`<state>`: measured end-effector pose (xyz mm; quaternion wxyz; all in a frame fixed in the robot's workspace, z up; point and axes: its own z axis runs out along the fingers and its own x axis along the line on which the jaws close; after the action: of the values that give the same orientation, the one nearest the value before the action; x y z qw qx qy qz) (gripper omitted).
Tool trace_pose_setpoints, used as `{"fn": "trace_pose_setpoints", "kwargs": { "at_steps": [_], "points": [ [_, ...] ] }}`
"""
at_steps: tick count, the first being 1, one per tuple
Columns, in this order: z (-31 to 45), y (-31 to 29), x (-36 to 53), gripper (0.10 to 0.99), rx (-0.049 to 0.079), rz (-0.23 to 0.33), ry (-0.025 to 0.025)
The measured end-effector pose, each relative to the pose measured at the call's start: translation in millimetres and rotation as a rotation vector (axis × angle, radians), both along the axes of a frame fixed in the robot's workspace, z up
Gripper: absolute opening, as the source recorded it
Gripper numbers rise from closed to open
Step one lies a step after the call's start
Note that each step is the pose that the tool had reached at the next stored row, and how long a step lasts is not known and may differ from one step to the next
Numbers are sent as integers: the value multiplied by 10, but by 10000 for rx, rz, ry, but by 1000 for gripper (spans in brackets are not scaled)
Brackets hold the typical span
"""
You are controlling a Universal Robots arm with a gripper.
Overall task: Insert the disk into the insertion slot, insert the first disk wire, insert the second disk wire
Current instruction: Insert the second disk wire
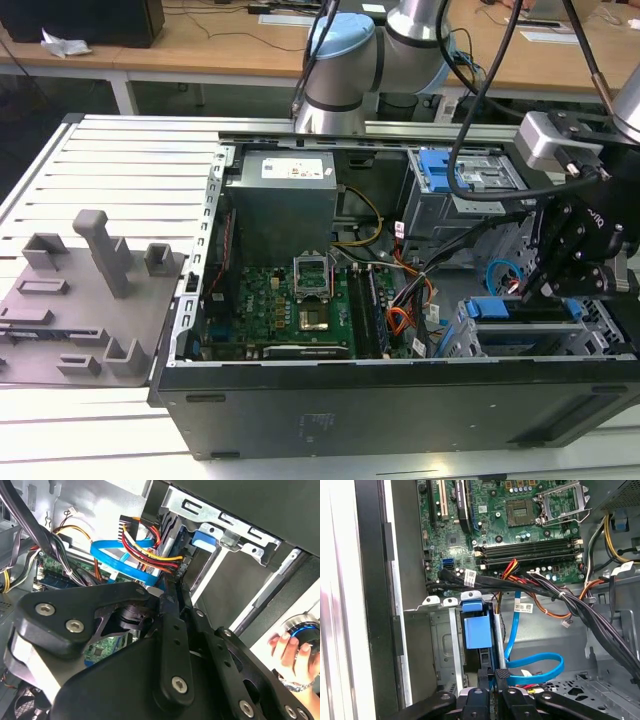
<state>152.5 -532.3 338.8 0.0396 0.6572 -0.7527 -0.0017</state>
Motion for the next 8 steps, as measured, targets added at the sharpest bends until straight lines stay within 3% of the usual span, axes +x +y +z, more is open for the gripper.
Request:
{"fn": "trace_pose_setpoints", "kwargs": {
  "at_steps": [7,8],
  "points": [
    [-5,0,2,176,3,3,0],
    [-4,0,2,239,2,3,0]
  ]
}}
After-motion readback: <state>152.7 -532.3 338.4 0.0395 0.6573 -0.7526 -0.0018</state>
